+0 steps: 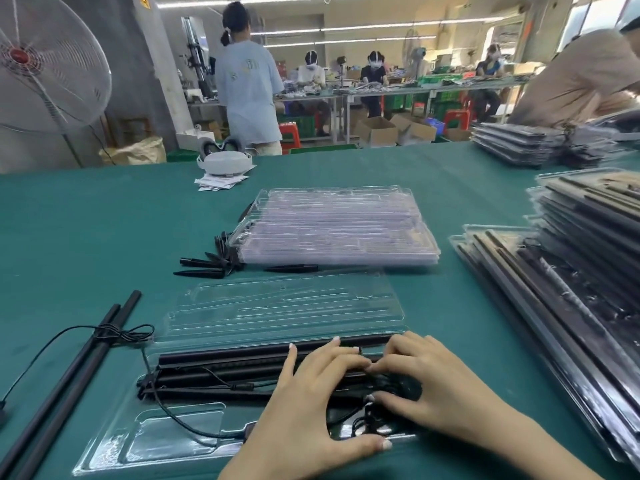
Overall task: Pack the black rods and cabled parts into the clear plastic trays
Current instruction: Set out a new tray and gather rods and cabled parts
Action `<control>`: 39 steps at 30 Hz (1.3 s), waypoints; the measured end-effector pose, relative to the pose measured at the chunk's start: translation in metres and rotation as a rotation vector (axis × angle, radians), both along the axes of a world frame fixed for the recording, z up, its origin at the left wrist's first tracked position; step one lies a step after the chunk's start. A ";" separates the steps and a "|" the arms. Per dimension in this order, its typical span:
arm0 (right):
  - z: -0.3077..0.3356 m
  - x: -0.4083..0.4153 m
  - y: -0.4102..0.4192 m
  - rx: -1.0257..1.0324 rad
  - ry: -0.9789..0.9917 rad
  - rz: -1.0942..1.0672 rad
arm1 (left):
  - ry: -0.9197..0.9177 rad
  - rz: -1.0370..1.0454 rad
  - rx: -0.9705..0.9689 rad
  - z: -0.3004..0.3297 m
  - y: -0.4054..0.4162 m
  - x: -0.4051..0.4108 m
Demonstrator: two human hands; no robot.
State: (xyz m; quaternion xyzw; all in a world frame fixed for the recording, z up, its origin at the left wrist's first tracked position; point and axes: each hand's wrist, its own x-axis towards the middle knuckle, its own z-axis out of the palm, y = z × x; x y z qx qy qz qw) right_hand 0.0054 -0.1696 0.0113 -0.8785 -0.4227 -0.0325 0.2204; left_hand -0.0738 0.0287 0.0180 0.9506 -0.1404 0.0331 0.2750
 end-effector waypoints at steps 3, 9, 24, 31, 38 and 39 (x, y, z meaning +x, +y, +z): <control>-0.002 0.003 -0.004 0.035 0.051 0.025 | 0.007 0.013 -0.023 -0.001 0.001 0.000; -0.002 0.004 -0.011 0.111 0.052 0.057 | 0.043 0.014 -0.013 -0.002 0.004 -0.001; -0.001 0.011 -0.011 0.162 0.129 0.139 | 0.107 -0.043 0.152 0.005 -0.006 -0.002; -0.004 0.012 -0.012 0.194 0.156 0.110 | -0.033 0.225 0.453 -0.008 -0.053 -0.016; -0.003 0.010 -0.012 0.233 0.155 0.123 | 0.018 0.217 0.597 -0.011 -0.048 -0.014; -0.003 0.010 -0.013 0.233 0.157 0.121 | 0.013 0.207 0.595 -0.011 -0.047 -0.015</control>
